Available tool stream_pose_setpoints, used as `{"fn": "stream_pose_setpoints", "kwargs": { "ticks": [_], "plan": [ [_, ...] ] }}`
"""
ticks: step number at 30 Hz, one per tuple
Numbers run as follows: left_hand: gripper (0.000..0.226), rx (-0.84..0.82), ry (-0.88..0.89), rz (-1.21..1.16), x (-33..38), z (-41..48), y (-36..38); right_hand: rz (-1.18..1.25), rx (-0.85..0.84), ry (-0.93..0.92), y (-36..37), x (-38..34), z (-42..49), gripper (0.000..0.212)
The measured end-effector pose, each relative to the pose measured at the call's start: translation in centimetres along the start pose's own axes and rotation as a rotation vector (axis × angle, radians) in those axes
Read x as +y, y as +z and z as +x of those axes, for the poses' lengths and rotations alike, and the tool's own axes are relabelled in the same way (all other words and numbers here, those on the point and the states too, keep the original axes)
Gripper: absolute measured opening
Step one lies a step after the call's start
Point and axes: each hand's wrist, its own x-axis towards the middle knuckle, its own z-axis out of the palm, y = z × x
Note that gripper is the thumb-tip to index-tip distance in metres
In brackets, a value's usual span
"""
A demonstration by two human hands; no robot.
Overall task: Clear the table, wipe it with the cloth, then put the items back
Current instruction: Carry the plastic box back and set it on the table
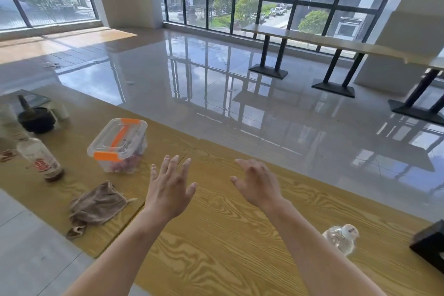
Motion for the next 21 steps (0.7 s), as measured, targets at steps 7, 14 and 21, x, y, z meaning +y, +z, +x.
{"fn": "stream_pose_setpoints", "kwargs": {
  "ticks": [7,14,21],
  "plan": [
    [0.069,0.013,-0.079,0.022,-4.6,1.9,-0.1,0.032,-0.035,-0.088,2.2,-3.8,4.0,0.056],
    [0.067,0.031,-0.194,0.065,-9.2,3.0,0.1,0.062,-0.116,-0.222,5.7,-7.2,9.1,0.056],
    [0.059,0.030,-0.246,0.114,-16.2,6.0,0.2,0.141,-0.218,-0.229,10.2,-12.7,14.1,0.053]
  ]
}}
